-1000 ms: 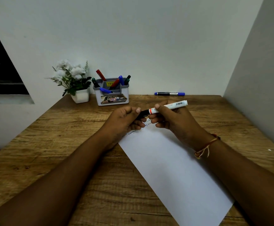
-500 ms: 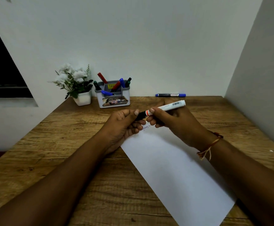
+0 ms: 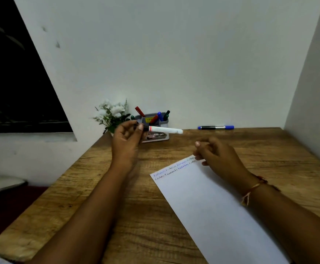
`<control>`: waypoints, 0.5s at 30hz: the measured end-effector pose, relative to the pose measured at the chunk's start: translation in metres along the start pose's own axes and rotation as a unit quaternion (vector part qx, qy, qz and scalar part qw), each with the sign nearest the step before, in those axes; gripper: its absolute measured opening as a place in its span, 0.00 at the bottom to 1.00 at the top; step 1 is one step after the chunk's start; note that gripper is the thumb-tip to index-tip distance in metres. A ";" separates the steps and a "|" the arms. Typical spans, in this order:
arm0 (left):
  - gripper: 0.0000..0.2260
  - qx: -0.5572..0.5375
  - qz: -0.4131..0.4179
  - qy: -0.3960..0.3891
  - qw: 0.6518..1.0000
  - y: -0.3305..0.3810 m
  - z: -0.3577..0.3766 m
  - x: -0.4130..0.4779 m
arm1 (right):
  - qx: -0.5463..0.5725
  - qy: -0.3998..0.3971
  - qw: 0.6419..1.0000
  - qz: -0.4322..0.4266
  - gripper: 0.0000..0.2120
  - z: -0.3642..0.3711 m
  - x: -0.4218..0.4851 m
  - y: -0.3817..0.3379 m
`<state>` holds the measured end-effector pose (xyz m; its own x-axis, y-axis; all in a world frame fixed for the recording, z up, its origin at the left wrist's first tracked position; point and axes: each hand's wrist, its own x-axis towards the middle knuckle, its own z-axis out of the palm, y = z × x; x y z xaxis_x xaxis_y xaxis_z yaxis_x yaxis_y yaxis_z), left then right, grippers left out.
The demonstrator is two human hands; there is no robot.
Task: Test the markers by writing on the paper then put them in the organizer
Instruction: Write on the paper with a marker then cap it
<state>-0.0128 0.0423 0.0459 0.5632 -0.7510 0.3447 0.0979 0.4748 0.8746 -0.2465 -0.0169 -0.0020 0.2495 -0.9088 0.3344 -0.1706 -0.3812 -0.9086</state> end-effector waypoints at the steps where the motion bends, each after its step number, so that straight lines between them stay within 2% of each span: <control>1: 0.08 0.037 0.041 0.034 0.998 0.007 -0.004 0.008 | -0.033 -0.005 0.999 -0.011 0.02 0.000 0.000 0.001; 4: 0.10 0.117 0.137 0.094 0.979 0.027 -0.007 0.030 | -0.142 -0.021 0.989 -0.040 0.11 0.001 0.000 0.002; 7: 0.11 0.214 0.195 0.091 0.953 0.035 0.003 0.052 | -0.186 -0.024 0.981 -0.054 0.16 0.001 -0.001 -0.002; 10: 0.09 0.280 0.218 0.081 0.931 0.029 0.010 0.075 | -0.205 -0.026 0.976 -0.061 0.14 -0.001 -0.003 -0.005; 15: 0.07 0.334 0.221 0.064 0.914 0.017 0.032 0.107 | -0.218 -0.037 0.973 -0.064 0.14 -0.003 -0.003 -0.005</control>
<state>0.0233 -0.0442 0.1089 0.5217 -0.4740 0.7093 -0.6615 0.3002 0.6872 -0.2490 -0.0125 0.0023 0.3611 -0.8408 0.4033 -0.5182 -0.5405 -0.6629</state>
